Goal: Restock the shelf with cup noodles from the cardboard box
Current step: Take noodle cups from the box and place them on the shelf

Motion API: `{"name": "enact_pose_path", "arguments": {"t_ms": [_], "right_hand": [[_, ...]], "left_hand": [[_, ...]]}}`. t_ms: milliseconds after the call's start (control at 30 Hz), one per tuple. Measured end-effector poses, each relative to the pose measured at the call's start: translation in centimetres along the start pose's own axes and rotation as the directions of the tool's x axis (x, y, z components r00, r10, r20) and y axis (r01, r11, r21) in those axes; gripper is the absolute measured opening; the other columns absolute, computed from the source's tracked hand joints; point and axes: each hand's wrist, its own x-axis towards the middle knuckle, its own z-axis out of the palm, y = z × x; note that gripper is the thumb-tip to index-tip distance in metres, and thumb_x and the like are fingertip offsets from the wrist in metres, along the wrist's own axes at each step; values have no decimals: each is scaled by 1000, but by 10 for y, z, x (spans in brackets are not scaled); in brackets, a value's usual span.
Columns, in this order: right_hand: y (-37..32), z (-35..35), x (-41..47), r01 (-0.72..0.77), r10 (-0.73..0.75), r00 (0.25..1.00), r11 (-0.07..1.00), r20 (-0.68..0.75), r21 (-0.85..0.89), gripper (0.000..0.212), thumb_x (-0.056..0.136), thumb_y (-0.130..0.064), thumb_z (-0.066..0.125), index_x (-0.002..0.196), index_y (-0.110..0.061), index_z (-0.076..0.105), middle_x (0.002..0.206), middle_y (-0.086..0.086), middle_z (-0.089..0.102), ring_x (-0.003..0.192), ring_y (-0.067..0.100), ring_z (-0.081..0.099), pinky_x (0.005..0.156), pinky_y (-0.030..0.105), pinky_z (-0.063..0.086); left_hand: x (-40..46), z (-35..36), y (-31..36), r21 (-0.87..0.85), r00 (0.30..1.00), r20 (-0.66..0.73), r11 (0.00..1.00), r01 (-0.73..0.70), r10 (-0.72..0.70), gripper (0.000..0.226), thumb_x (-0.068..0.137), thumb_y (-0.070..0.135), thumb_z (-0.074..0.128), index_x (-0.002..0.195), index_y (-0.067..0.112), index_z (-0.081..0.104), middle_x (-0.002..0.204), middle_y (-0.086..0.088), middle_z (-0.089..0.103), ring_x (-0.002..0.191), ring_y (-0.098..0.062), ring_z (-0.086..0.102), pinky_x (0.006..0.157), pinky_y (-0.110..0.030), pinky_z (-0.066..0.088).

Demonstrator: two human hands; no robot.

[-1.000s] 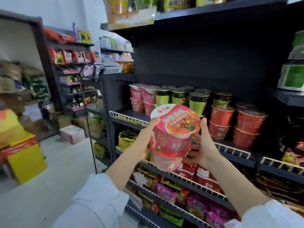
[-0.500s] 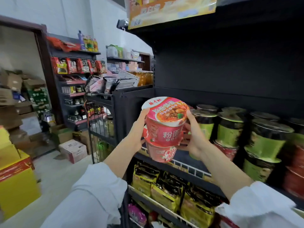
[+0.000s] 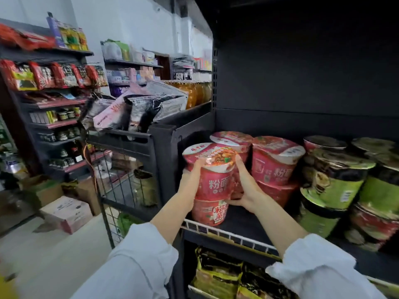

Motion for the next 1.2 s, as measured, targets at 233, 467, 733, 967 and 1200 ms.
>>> {"name": "enact_pose_path", "arguments": {"t_ms": [233,467,733,967,1200], "right_hand": [[2,13,12,5,-6,999,999,-35,-34,85,77,-77,41,145,-27,30,146,9,41,130,32,43,100,53,43],[-7,12,-12,22,-29,998,994,-59,-104,71,88,-65,38,141,-18,36,141,8,48,126,28,47,93,39,42],[3,-37,-76,241,-231,970,894,72,-379,24,96,-24,48,113,-14,61,113,5,65,97,15,60,81,30,47],[25,-135,-165,455,-441,887,781,138,-428,13,92,-9,49,101,-15,58,101,8,68,75,9,63,55,12,43],[57,-262,-267,462,-490,865,694,108,-552,7,91,-12,55,94,-18,57,92,4,68,85,19,66,72,30,51]], "left_hand": [[19,-7,-4,76,999,-20,996,-38,39,83,74,73,51,132,14,47,117,-9,66,101,-25,65,93,-42,52],[-4,-6,-3,123,988,-104,988,-98,111,95,66,81,50,131,12,47,118,-10,64,102,-27,64,94,-46,51],[-86,31,-16,240,967,-198,965,-111,160,32,90,30,55,116,11,54,113,-6,62,104,-25,61,93,-42,50],[-212,104,-57,419,882,-31,808,-415,470,18,94,9,48,88,18,63,85,3,68,78,-11,66,77,-30,53],[-320,194,-119,499,825,139,681,-536,548,13,95,13,50,94,14,62,89,0,67,86,-15,64,78,-29,51]]}}
